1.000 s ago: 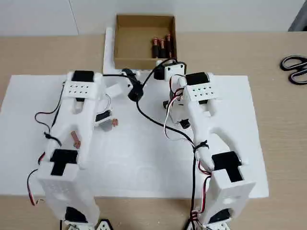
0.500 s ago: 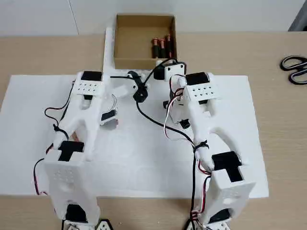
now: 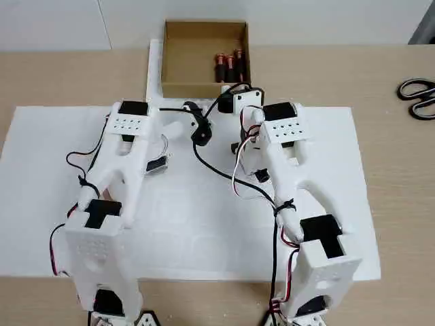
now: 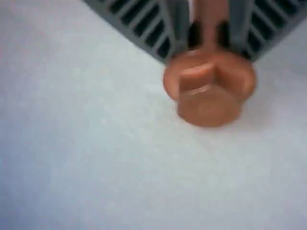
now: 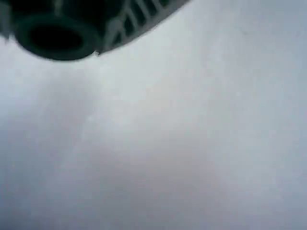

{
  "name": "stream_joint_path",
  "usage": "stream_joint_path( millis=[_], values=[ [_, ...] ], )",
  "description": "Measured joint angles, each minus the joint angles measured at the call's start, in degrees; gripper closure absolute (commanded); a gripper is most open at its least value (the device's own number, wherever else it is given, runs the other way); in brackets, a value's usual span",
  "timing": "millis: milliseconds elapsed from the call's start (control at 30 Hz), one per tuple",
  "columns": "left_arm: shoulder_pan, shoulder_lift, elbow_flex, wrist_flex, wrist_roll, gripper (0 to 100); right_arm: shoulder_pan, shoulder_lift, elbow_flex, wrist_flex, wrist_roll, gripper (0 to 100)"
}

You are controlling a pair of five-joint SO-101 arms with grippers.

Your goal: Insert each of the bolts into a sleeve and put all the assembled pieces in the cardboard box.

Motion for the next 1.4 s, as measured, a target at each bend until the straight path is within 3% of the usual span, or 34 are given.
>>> stream_joint_path(
  millis=[800,967,1067,1400],
  values=[
    [0.62,2.64,-0.7,-0.97,1.67,92,0.0,0.0,0.0,0.0,0.0,99.5],
    [0.62,3.69,-1.23,-1.23,1.85,93,0.0,0.0,0.0,0.0,0.0,99.5],
    [0.79,3.69,-1.23,-1.23,1.85,100,0.0,0.0,0.0,0.0,0.0,99.5],
    [1.14,4.48,-3.87,1.58,2.11,100,0.0,0.0,0.0,0.0,0.0,99.5]
  ],
)
